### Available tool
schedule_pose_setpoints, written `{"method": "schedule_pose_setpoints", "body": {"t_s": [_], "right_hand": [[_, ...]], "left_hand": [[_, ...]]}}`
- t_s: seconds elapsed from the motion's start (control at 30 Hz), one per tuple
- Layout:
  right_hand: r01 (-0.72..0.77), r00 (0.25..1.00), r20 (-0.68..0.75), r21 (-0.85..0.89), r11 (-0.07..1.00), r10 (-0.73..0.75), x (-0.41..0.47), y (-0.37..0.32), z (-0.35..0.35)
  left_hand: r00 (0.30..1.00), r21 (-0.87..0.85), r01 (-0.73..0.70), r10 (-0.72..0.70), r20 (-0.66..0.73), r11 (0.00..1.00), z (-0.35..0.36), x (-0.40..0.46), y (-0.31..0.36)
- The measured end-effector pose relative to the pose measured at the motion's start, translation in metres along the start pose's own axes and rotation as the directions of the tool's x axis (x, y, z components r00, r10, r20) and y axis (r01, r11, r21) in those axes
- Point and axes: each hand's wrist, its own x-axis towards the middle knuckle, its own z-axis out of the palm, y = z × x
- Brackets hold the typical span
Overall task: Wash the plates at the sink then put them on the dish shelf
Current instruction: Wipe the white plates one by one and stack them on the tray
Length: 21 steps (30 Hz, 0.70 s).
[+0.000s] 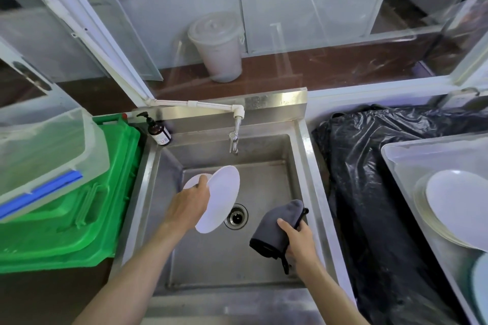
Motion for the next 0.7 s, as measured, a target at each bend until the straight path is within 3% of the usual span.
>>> {"method": "schedule_pose_setpoints", "body": {"t_s": [0.1,0.23,0.33,0.43,0.57,0.7], "right_hand": [[-0.021,0.999,-0.027,0.003,1.000,0.021,0.001,0.003,-0.004],[-0.038,0.998,-0.056,-0.006,0.999,0.038,0.005,0.007,-0.009],[-0.036,0.998,-0.048,-0.019,0.999,0.035,0.008,0.007,-0.009],[0.009,1.000,-0.017,-0.058,0.998,-0.010,0.007,0.002,-0.006],[0.208,0.978,0.037,-0.188,0.960,-0.205,-0.004,-0.023,0.014],[0.446,0.893,0.119,-0.371,0.814,-0.435,-0.002,-0.053,0.045]], "left_hand": [[0.999,-0.051,0.039,-0.038,0.012,0.998,0.005,-0.009,0.002],[0.980,0.045,-0.020,0.029,-0.199,0.999,0.016,-0.032,0.003],[0.965,-0.317,0.059,-0.135,-0.224,0.947,0.017,-0.040,0.007],[0.933,-0.722,0.123,-0.327,-0.149,0.681,0.012,-0.049,0.013],[0.943,-0.908,0.149,-0.331,0.012,0.392,0.019,-0.054,0.012],[0.917,-0.965,0.246,-0.343,0.204,0.085,0.020,-0.065,0.027]]}}
